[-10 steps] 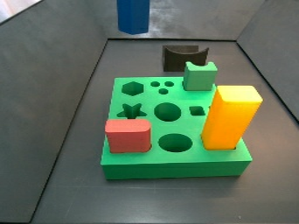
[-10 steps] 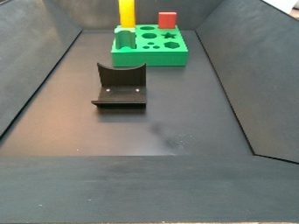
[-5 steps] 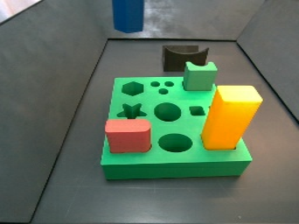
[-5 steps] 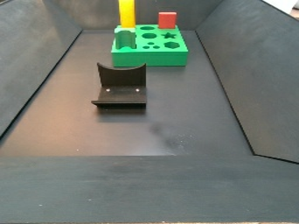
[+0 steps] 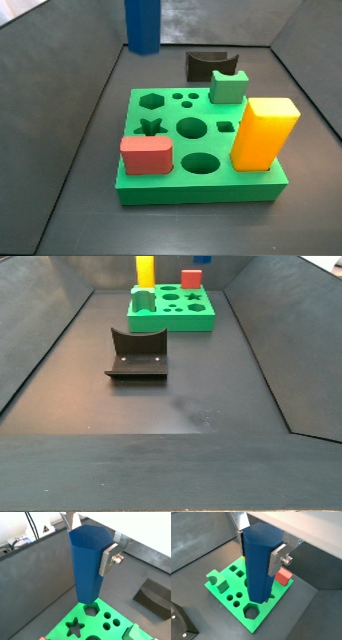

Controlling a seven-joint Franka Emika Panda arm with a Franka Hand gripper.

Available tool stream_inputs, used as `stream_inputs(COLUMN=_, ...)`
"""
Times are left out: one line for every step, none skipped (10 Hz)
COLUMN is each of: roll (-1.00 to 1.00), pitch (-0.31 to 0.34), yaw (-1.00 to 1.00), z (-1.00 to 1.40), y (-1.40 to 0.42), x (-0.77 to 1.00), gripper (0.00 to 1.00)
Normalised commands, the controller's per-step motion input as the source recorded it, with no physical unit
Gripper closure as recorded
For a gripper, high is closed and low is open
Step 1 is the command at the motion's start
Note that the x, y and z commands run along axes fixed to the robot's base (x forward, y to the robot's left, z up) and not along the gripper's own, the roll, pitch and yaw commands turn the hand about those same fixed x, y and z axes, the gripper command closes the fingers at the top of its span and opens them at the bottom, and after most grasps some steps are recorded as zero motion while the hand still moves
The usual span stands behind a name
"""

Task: Pick up the hexagon object. Move up. Move to above the board. Insert the hexagon object.
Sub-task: Insert the hexagon object.

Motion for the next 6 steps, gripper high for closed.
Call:
stream_inputs(roll=0.06, pitch=-0.156, yaw=0.02, z=-0.58, y=0.07, x=0.00, gripper=1.00)
stream_inputs(roll=0.04, pitch=-0.133, yaw=0.04, z=-0.55, y=0.09, x=0.00, gripper=1.00)
stream_inputs(roll=0.02, pitch=-0.137, yaw=0.05, z=-0.51, y=0.12, x=0.00, gripper=1.00)
stream_inputs(roll=0.00, pitch=-0.141, yaw=0.05, z=-0.47, y=0.15, x=0.00, gripper=1.00)
stream_inputs(roll=0.00, pitch=-0.127, yaw=0.06, z=-0.45, y=0.18, x=0.00, gripper=1.00)
stream_inputs(roll=0.00, pitch=-0.110, yaw=0.04, z=-0.42, y=0.18, x=0.00, gripper=1.00)
